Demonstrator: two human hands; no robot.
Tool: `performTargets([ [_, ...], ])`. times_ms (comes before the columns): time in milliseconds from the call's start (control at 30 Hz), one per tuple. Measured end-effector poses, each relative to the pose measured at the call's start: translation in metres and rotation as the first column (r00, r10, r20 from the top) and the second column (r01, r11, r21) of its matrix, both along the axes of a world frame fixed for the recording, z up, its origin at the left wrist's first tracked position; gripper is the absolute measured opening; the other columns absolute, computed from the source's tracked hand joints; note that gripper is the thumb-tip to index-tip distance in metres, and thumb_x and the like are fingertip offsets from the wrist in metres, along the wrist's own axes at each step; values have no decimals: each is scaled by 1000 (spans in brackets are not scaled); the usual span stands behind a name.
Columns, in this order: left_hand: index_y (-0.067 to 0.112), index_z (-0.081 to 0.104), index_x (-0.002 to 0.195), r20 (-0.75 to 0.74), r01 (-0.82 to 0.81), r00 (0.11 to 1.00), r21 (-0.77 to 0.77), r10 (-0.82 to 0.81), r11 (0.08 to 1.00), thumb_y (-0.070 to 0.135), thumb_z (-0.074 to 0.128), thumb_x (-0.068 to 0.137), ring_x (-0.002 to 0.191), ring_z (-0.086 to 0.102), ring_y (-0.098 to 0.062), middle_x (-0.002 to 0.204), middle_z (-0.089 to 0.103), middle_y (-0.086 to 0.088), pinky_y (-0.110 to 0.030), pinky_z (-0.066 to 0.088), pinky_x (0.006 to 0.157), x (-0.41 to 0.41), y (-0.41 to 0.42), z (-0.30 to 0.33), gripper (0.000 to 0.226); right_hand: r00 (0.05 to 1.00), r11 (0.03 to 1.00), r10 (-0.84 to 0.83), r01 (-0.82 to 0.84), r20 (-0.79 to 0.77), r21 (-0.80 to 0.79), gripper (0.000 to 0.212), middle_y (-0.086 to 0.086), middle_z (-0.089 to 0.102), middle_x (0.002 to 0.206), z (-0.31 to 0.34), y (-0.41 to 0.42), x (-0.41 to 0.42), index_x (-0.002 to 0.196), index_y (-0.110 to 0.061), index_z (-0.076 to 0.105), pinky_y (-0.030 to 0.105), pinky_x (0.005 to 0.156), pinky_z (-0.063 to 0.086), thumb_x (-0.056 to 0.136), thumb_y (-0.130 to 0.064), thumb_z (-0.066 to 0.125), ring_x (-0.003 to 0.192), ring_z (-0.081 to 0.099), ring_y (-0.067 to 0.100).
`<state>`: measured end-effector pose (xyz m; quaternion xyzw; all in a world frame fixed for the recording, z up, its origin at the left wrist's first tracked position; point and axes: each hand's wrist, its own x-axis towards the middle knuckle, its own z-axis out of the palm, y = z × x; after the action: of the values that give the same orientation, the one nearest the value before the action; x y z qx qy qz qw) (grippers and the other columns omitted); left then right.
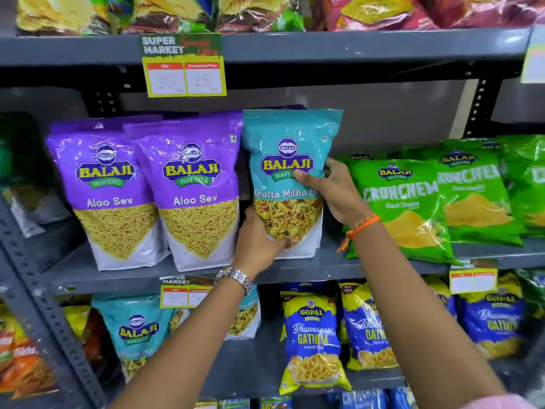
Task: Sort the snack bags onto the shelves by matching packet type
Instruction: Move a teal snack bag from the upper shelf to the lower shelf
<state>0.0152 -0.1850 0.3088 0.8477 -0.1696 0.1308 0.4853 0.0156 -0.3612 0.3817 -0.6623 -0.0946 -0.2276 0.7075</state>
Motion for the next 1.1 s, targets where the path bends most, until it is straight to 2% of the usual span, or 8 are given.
performTargets([
  [167,7,40,134,28,54,998,-28,-53,998,35,100,56,122,59,-19,136,62,-7,-24,42,93,-4,-10,3,102,998,998,-61,61,-4,30,40,12,76,111,4,-12,-10,112,-5,67,37,82,62,76,-4,83,99,76,25],
  [267,10,38,137,48,88,995,-43,-86,995,34,100,56,127,59,-22,136,62,-5,-24,42,97,-10,-21,8,104,996,995,-90,89,17,46,38,12,76,111,9,-25,-21,108,-8,68,36,81,62,75,-4,84,99,76,25],
  [533,17,36,138,161,124,980,-31,-117,992,43,100,53,121,62,-17,133,64,2,-22,44,88,-44,-31,29,110,984,991,-136,133,119,27,46,9,78,107,32,-40,-79,118,-1,65,33,78,62,75,-4,83,97,77,22],
  [700,30,39,129,180,102,980,-70,-88,992,56,100,40,110,66,-11,119,68,12,-29,54,86,-83,-6,18,111,984,996,-83,86,159,-14,42,8,79,104,28,-21,-121,110,-8,70,34,77,61,70,-9,84,96,77,24],
  [833,32,41,122,136,75,989,-79,-64,994,65,96,32,110,68,-14,116,69,12,-45,59,89,-107,27,-8,111,990,999,-45,47,131,-17,42,5,80,99,7,6,-143,111,-9,69,31,75,61,71,-8,82,90,77,20],
  [967,32,39,122,65,39,997,-54,-35,998,63,98,35,104,64,8,109,66,22,-23,57,77,-130,65,-44,109,998,1000,6,-5,64,-10,45,-1,81,94,-31,36,-156,109,-12,69,27,71,61,66,-13,82,86,76,14],
  [1033,33,37,122,31,21,999,-30,-20,999,60,98,38,98,54,27,106,59,29,-5,49,71,-142,86,-66,107,999,999,38,-38,10,10,49,-1,81,97,-59,50,-161,110,-12,67,28,72,61,64,-13,82,88,76,15],
  [1100,40,31,119,-17,7,1000,7,-7,1000,57,99,39,91,43,40,104,51,38,4,42,70,-152,106,-95,106,996,998,62,-60,-56,27,50,1,81,99,-94,63,-163,110,-11,66,30,74,62,63,-10,83,90,76,17],
])
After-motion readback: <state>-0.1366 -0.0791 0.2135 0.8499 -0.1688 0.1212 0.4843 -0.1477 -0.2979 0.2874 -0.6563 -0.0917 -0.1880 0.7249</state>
